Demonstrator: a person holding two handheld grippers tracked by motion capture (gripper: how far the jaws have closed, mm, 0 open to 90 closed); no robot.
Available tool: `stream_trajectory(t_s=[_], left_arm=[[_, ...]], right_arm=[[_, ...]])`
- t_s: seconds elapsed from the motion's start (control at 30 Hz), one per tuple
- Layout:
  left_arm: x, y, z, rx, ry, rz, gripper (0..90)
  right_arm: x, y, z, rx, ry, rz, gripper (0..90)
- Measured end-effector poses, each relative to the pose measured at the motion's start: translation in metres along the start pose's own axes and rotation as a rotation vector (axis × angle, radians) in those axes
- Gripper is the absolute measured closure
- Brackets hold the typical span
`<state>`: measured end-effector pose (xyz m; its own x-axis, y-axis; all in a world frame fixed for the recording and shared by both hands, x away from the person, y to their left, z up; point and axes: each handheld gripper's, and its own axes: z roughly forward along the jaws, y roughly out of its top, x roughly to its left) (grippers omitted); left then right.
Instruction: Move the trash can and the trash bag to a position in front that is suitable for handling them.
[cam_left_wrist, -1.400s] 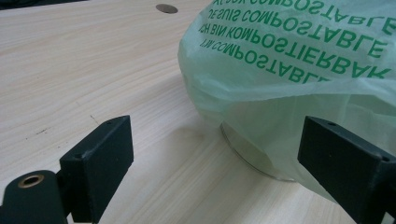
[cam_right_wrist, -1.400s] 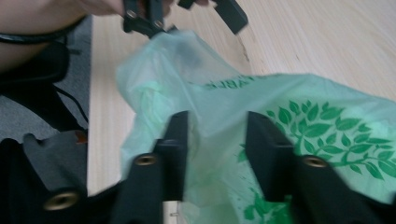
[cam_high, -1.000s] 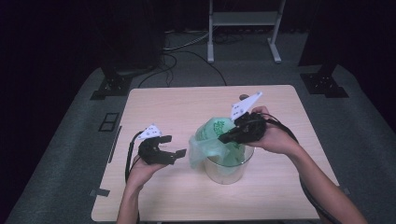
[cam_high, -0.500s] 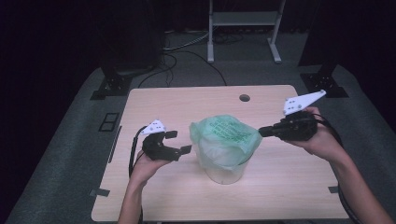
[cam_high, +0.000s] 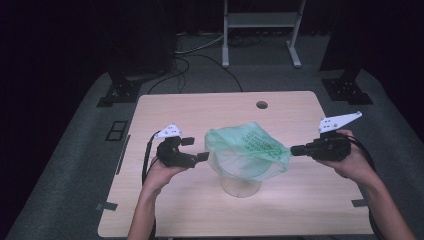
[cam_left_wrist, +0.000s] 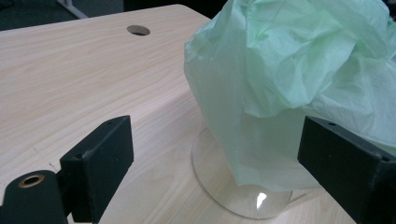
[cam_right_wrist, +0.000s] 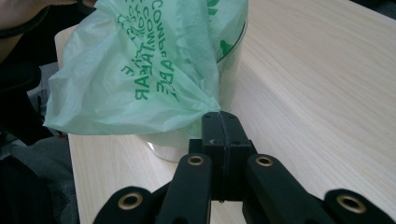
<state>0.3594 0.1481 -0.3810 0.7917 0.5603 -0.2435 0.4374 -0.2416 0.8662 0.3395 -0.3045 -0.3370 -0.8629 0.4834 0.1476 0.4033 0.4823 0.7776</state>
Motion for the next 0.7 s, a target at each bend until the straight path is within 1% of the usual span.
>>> stream_trajectory(t_s=[0.07, 0.13, 0.23, 0.3, 0.33, 0.37, 0.4, 0.47, 0.5, 0.6, 0.63, 0.7], left_arm=[[0.001, 0.001, 0.001, 0.005, -0.007, 0.007, 10.5], [0.002, 0.002, 0.001, 0.005, -0.011, 0.004, 12.1], [0.006, 0.003, 0.003, 0.014, -0.032, 0.011, 13.9], [0.008, 0.004, 0.005, 0.021, -0.048, 0.008, 14.0], [0.009, 0.005, 0.005, 0.023, -0.058, 0.018, 15.9], [0.009, 0.005, 0.006, 0.023, -0.068, 0.02, 20.2], [0.009, 0.006, 0.007, 0.023, -0.079, 0.018, 20.4], [0.01, 0.006, 0.008, 0.027, -0.082, 0.022, 21.8], [0.011, 0.008, 0.009, 0.027, -0.11, 0.027, 22.6], [0.013, 0.01, 0.012, 0.033, -0.136, 0.031, 25.3], [0.014, 0.01, 0.013, 0.038, -0.145, 0.024, 25.7], [0.015, 0.011, 0.013, 0.027, -0.177, 0.031, 36.2]], right_arm=[[0.001, -0.001, 0.003, 0.008, 0.002, -0.003, 90.0], [0.002, -0.001, 0.006, 0.024, -0.001, -0.012, 90.0], [0.003, -0.001, 0.007, 0.033, -0.002, -0.016, 90.0], [0.003, -0.001, 0.007, 0.037, -0.002, -0.016, 90.0], [0.003, -0.001, 0.007, 0.038, -0.004, -0.016, 90.0], [0.003, -0.001, 0.007, 0.04, -0.005, -0.016, 90.0], [0.003, -0.001, 0.007, 0.04, -0.005, -0.018, 90.0], [0.003, -0.001, 0.008, 0.042, -0.006, -0.019, 90.0], [0.003, -0.002, 0.008, 0.041, -0.006, -0.017, 90.0], [0.001, -0.002, 0.008, 0.048, -0.01, -0.015, 90.0], [0.001, -0.003, 0.008, 0.048, -0.01, -0.012, 90.0], [0.001, -0.003, 0.009, 0.049, -0.01, -0.011, 90.0]])
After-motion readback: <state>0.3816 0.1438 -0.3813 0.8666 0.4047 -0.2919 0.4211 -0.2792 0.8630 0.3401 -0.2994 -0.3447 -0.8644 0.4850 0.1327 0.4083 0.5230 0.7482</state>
